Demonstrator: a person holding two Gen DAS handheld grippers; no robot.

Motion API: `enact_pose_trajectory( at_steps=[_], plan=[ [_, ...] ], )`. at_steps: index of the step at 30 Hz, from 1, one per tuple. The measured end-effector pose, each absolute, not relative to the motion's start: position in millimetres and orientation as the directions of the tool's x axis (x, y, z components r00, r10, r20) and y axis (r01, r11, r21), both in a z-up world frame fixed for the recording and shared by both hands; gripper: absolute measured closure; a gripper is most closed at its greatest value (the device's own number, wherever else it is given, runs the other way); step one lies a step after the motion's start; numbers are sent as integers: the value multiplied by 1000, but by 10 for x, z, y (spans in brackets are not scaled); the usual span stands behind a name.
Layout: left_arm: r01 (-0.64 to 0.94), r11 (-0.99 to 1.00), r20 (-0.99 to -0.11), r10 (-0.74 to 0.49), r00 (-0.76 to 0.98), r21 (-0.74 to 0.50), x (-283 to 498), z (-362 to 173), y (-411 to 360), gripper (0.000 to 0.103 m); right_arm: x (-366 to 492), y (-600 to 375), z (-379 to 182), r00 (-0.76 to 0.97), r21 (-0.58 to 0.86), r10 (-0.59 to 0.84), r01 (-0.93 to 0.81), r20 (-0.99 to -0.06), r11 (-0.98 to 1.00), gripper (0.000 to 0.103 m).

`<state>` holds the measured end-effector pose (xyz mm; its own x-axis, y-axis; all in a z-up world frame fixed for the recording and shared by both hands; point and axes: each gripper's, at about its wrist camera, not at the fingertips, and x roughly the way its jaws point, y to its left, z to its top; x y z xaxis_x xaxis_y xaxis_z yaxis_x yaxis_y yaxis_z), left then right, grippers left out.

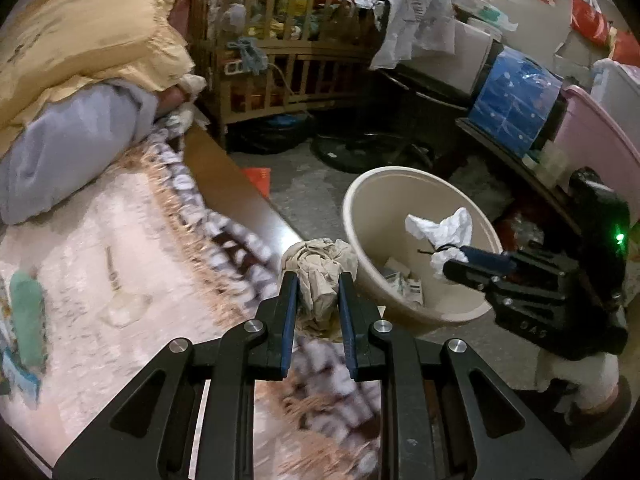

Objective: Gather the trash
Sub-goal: 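Carry both tissues to the bucket and release them inside, then return both open tools to the remaining trash on the bed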

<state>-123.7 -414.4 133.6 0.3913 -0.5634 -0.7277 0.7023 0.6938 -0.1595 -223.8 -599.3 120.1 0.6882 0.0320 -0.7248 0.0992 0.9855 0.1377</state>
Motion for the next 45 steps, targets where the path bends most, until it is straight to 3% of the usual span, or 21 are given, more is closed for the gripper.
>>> enact_pose_trajectory(
  at_steps=[12, 24, 25, 27, 29, 31, 45],
  plan=[
    [740, 654, -738, -576, 352, -158, -1258, 1231, -4729, 86, -2300, -6446, 888, 659, 190, 14, 196, -752, 962, 77],
    [753, 613, -729, -626, 277, -240, -1181, 1057, -5123, 85, -2340, -6584, 828, 660, 169, -20, 223, -751, 960, 77],
    [754, 605, -723, -638, 266, -256, -1167, 1050, -5134, 84, -2342, -6587, 831, 663, 159, -33, 228, -748, 961, 75],
    [756, 587, -712, -660, 240, -289, -1140, 1022, -5151, 79, -2341, -6585, 833, 669, 155, -49, 241, -741, 958, 58],
    [746, 595, -719, -655, 233, -299, -1108, 995, -5156, 68, -2329, -6574, 838, 671, 161, -44, 240, -740, 957, 58],
    [738, 604, -725, -648, 233, -302, -1087, 978, -5125, 63, -2325, -6565, 839, 670, 147, -56, 242, -740, 959, 58],
    [693, 686, -736, -584, 343, -222, -995, 1202, -4565, 63, -2223, -6379, 788, 671, 173, -4, 198, -742, 965, 58]
  ],
)
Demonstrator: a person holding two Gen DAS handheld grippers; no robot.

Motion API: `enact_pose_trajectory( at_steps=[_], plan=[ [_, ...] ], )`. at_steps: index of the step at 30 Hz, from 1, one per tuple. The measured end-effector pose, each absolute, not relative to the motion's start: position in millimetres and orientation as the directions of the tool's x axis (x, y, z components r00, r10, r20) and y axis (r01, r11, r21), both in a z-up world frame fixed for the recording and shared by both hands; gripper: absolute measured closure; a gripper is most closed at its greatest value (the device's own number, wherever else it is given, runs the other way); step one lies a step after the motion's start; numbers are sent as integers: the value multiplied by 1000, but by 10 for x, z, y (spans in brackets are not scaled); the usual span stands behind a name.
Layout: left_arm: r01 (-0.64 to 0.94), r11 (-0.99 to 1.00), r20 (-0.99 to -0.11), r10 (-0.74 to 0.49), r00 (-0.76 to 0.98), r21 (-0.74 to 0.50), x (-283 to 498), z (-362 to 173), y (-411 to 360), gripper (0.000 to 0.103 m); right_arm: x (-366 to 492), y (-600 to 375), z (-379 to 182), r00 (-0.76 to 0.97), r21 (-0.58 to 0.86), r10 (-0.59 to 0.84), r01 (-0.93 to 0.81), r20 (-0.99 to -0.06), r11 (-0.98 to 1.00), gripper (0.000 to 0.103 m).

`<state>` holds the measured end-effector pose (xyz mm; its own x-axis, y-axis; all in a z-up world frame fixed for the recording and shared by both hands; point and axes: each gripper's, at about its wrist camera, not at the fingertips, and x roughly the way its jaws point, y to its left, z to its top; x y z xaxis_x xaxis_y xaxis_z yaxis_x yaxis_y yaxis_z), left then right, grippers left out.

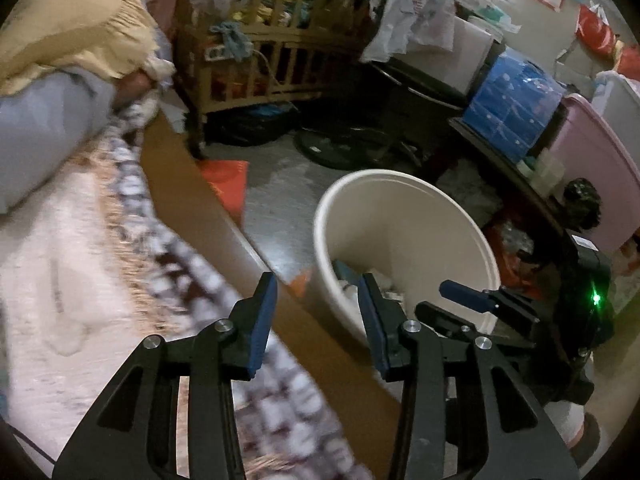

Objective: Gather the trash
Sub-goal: 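Return both open tools to the remaining trash on the bed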

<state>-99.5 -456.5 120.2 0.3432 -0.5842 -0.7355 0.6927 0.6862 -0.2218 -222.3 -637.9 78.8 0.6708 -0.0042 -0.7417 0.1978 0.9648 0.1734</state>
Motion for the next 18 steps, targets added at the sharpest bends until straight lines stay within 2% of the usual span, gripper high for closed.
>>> enact_pose_trajectory(
  at_steps=[6, 10, 18],
  plan=[
    [659, 736, -723, -539, 432, -155, -901, 1405, -4131, 63, -2113, -6142, 885, 679, 231, 60, 163, -732, 959, 57],
    [619, 772, -715, -513, 475, -142, -823, 1549, -3776, 63, -2003, -5846, 974, 688, 254, 106, 118, -718, 960, 50],
    [558, 824, -692, -459, 558, -97, -776, 1826, -3027, 63, -1663, -5023, 1096, 674, 262, 204, -16, -710, 965, 49]
  ],
)
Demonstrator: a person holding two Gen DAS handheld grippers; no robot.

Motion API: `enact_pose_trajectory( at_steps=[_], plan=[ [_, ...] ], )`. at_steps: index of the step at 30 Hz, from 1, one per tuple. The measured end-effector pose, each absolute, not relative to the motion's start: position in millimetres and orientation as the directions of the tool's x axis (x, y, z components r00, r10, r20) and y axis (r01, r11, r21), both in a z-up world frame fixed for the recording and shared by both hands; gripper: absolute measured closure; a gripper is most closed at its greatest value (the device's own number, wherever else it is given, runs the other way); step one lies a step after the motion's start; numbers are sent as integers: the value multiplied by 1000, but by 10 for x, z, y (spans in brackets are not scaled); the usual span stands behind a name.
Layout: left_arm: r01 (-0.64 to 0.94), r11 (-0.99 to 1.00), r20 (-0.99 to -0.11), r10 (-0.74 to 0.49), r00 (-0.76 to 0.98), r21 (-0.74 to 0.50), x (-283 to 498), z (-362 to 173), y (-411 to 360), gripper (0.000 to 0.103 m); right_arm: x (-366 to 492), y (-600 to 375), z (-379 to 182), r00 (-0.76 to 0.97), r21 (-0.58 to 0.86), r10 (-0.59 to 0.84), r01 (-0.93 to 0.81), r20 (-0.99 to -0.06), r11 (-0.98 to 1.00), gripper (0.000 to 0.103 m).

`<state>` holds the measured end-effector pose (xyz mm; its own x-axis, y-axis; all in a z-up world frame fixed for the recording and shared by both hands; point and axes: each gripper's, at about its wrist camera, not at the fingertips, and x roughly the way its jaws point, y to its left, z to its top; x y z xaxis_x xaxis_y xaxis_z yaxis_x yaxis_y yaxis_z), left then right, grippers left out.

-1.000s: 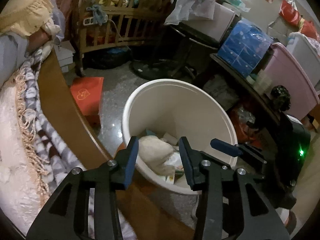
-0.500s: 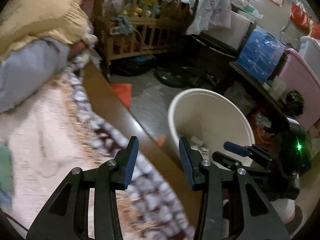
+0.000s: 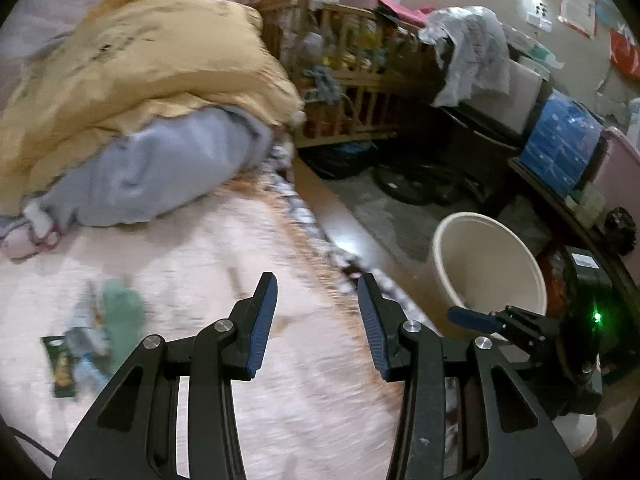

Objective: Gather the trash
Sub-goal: 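Return both open tools to the remaining trash on the bed, then grasp the green chip bag with the left tool while the right grasps the green cloth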

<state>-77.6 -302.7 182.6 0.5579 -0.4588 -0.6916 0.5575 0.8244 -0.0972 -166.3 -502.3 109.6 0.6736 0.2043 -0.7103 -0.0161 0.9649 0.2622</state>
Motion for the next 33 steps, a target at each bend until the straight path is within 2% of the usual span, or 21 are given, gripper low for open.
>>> enact_pose_trajectory(
  at_steps=[5, 14, 19, 21, 24, 29, 33],
  plan=[
    [491, 866, -694, -410, 592, -93, -713, 1818, -2395, 63, -1447, -4398, 1127, 644, 269, 282, -122, -711, 956, 48],
    [310, 941, -752, -301, 586, -135, -580, 1389, -1241, 63, -1122, -3519, 925, 541, 298, 397, -265, -741, 917, 44],
    [204, 964, -774, -257, 578, -168, -532, 1162, -679, 63, -869, -3177, 813, 501, 312, 426, -298, -753, 902, 42],
    [170, 969, -778, -245, 578, -179, -507, 1095, -501, 63, -757, -3083, 796, 492, 326, 437, -299, -753, 897, 36],
    [132, 975, -784, -220, 581, -177, -441, 1004, -330, 62, -518, -2903, 756, 475, 367, 470, -298, -744, 881, 35],
    [95, 977, -787, -211, 580, -191, -236, 838, -132, 50, -112, -2642, 649, 437, 395, 491, -296, -754, 870, 35],
    [84, 977, -796, -208, 569, -195, -7, 705, -101, 49, 172, -2441, 561, 415, 377, 482, -313, -772, 872, 35]
  ],
)
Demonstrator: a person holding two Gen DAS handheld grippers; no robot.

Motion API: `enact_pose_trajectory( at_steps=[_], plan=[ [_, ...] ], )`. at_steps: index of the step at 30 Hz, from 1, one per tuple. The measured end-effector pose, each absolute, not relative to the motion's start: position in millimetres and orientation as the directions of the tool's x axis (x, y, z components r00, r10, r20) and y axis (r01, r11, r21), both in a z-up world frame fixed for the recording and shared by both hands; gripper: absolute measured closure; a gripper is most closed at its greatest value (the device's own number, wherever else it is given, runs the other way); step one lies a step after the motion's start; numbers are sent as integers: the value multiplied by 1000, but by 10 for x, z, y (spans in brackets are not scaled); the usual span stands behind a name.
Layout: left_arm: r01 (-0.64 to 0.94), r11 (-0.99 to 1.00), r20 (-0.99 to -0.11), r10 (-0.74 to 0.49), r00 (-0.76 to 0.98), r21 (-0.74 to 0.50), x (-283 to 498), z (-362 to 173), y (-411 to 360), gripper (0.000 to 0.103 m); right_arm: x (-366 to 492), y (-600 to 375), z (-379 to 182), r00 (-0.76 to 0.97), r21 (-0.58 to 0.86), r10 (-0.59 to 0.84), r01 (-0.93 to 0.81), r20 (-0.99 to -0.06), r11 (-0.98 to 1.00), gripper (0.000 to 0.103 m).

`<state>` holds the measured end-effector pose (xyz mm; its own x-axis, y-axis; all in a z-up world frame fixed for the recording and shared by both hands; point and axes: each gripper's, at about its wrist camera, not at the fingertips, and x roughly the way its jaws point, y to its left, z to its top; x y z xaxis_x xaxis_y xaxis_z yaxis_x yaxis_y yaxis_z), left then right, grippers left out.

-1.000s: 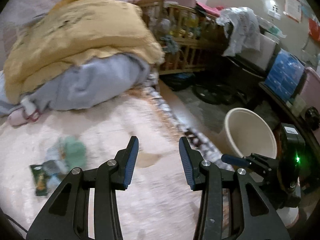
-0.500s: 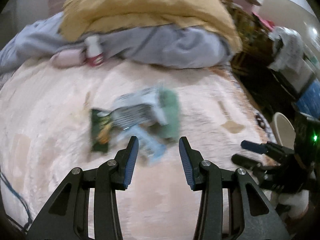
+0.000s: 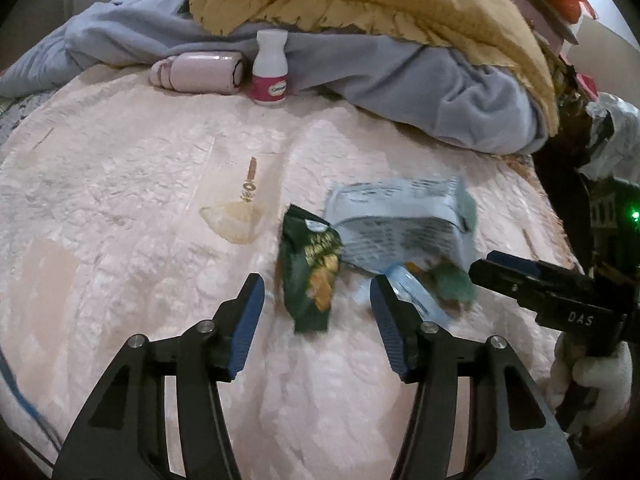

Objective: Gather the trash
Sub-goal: 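Grasp the green chip bag with the left tool while the right grasps the green cloth, then carry the chip bag and green cloth over the cream bucket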

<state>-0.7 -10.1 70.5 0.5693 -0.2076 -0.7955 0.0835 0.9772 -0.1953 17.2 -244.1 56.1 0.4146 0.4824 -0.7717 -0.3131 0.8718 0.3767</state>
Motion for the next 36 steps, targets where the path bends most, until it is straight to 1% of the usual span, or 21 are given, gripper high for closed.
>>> enact_pose_trajectory(
  at_steps=[4, 5, 6, 7, 8, 9, 10, 13, 19, 24, 29, 36],
  plan=[
    [64, 978, -816, -201, 542, -198, 248, 499, -89, 50, 358, -2328, 459, 391, 385, 495, -327, -776, 863, 35],
    [61, 976, -824, -208, 527, -207, 295, 444, -90, 54, 395, -2295, 415, 387, 382, 494, -332, -779, 862, 36],
    [61, 972, -828, -224, 514, -225, 330, 398, -88, 61, 418, -2279, 380, 384, 380, 493, -334, -781, 862, 50],
    [58, 967, -833, -243, 496, -248, 353, 352, -89, 80, 415, -2273, 355, 384, 377, 491, -336, -782, 863, 58],
    [50, 963, -840, -257, 478, -266, 363, 315, -87, 85, 396, -2282, 343, 390, 364, 480, -336, -786, 869, 62],
    [46, 959, -837, -268, 477, -280, 355, 308, -80, 85, 370, -2299, 353, 394, 364, 484, -341, -781, 866, 70],
    [49, 957, -832, -274, 483, -287, 324, 319, -80, 89, 312, -2344, 390, 403, 365, 491, -351, -772, 862, 70],
    [81, 959, -814, -274, 513, -271, 191, 444, -124, 90, 124, -2466, 530, 442, 331, 480, -374, -757, 866, 71],
    [124, 948, -782, -314, 539, -295, -87, 773, -193, 91, -298, -2777, 723, 475, 301, 464, -381, -748, 874, 71],
    [151, 942, -762, -333, 555, -301, -296, 1004, -312, 91, -714, -3081, 816, 500, 323, 467, -349, -729, 880, 71],
    [207, 935, -739, -355, 572, -289, -477, 1204, -567, 91, -1066, -3294, 858, 500, 330, 460, -328, -734, 885, 71],
    [278, 922, -734, -384, 560, -270, -678, 1286, -1020, 91, -1358, -3563, 967, 538, 343, 451, -295, -712, 892, 71]
  ],
)
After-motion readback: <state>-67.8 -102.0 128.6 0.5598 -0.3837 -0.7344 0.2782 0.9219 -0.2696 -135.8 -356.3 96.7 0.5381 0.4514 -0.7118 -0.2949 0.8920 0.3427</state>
